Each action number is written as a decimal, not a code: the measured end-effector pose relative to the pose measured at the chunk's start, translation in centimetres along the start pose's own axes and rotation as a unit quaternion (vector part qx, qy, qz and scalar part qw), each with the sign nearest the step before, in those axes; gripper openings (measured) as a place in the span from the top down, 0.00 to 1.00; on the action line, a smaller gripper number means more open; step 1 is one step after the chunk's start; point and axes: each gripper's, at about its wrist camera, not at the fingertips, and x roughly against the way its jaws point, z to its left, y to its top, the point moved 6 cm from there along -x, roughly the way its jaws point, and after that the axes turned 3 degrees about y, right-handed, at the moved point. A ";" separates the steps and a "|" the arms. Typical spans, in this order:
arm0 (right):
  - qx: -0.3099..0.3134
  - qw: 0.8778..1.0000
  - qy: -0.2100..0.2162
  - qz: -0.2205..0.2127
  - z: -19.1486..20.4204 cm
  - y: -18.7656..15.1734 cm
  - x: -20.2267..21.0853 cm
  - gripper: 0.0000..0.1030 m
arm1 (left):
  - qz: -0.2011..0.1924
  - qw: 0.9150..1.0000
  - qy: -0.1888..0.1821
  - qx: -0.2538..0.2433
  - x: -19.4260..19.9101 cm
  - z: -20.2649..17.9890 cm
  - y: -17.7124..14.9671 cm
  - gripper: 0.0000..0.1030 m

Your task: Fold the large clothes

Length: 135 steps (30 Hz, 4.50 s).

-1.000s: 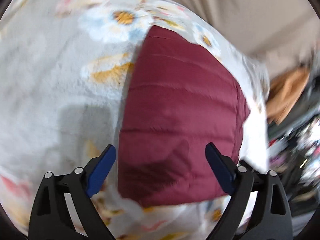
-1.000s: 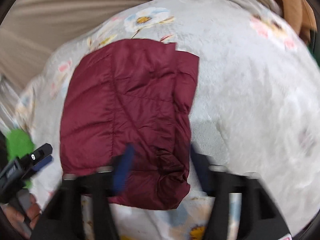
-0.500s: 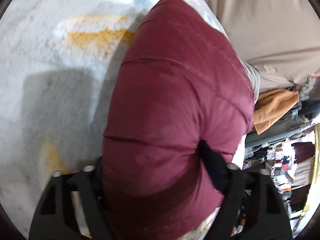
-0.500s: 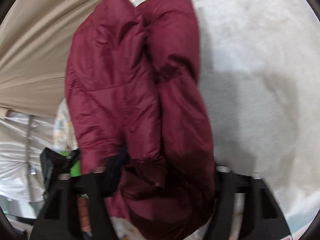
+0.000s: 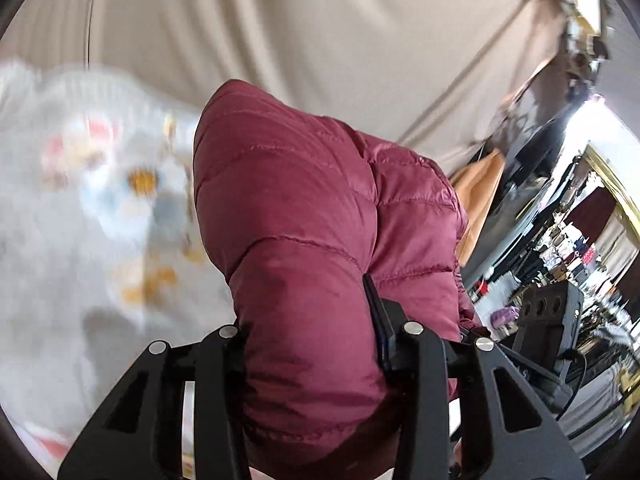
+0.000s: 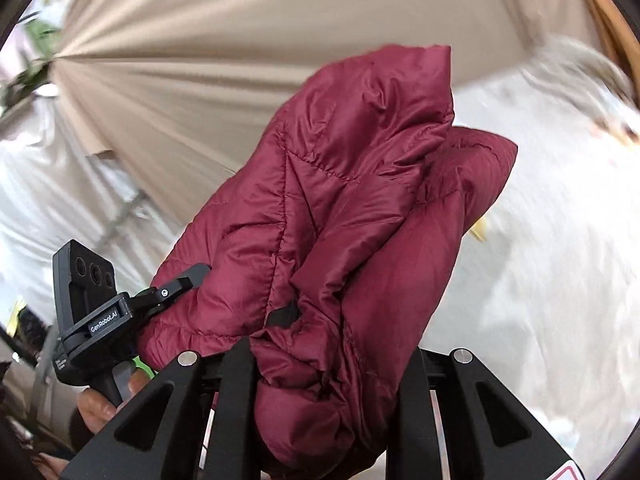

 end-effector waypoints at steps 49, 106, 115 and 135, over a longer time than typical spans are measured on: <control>0.085 0.949 -0.252 0.170 -2.4 -13.0 -13.6 0.82 | 0.139 0.924 0.355 -0.031 -5.6 17.0 -12.8 0.45; 0.129 0.949 -0.257 0.129 -1.0 -19.1 -8.8 0.51 | 0.076 0.909 0.410 -0.018 -0.7 13.3 -19.3 0.19; 0.135 0.948 -0.260 0.128 -1.0 -19.1 -8.9 0.51 | 0.073 0.908 0.411 -0.017 -1.0 13.3 -19.3 0.25; 0.131 0.943 -0.272 0.141 -2.4 -19.4 -9.6 0.51 | 0.095 0.907 0.411 -0.009 -2.7 13.7 -20.1 0.26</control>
